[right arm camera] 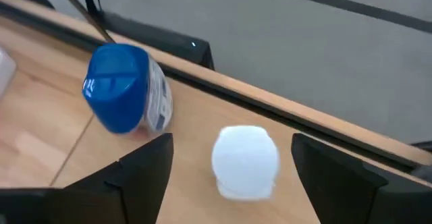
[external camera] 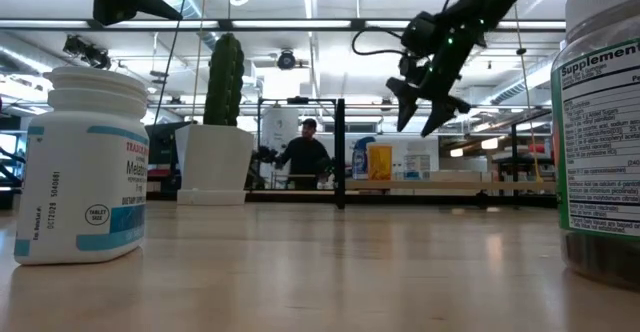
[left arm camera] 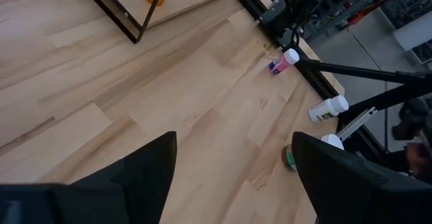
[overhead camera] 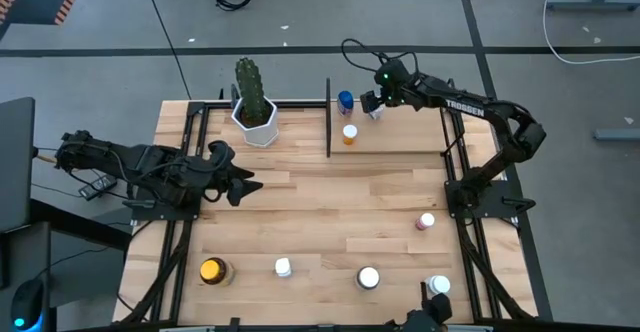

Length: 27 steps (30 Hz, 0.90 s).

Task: Pick and place medicine bottles onto shelf by color
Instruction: Put the pink pill bottle on the shelf

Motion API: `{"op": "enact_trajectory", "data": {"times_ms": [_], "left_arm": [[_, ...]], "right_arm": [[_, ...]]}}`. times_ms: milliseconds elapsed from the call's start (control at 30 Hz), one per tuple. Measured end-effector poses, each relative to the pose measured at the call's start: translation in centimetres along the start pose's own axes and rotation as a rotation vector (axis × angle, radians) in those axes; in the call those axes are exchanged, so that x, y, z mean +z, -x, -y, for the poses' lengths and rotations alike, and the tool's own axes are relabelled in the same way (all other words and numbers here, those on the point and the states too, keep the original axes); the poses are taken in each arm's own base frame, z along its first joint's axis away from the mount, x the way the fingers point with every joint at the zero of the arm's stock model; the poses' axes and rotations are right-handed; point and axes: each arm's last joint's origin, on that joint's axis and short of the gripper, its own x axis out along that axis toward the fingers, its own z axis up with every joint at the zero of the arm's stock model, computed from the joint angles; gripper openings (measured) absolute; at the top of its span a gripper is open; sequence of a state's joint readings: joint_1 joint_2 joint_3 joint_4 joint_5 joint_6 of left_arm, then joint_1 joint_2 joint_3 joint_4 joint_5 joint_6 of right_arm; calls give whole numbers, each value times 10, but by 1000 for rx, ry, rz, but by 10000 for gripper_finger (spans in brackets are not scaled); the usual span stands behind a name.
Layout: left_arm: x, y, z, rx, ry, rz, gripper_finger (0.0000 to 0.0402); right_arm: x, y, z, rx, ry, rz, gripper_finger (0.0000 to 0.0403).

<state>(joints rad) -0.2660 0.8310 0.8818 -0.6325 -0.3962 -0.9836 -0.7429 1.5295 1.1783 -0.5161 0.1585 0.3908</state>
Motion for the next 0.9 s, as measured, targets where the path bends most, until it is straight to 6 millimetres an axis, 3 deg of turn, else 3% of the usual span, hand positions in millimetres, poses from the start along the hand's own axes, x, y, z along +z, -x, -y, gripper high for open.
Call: {"op": "enact_trajectory", "data": {"times_ms": [233, 400, 700, 900], "left_arm": [[0, 0, 0, 0, -11, 0, 297], [0, 0, 0, 0, -50, 0, 297], [0, 0, 0, -1, -140, 0, 297], [-1, 0, 0, -16, -142, -20, 297]], "right_arm": [[19, 37, -4, -3, 69, -133, 310], [16, 62, -15, 62, 66, -289, 310], [-34, 92, -52, 91, 200, -642, 310], [-75, 120, -84, 1, 185, -776, 310]]}}
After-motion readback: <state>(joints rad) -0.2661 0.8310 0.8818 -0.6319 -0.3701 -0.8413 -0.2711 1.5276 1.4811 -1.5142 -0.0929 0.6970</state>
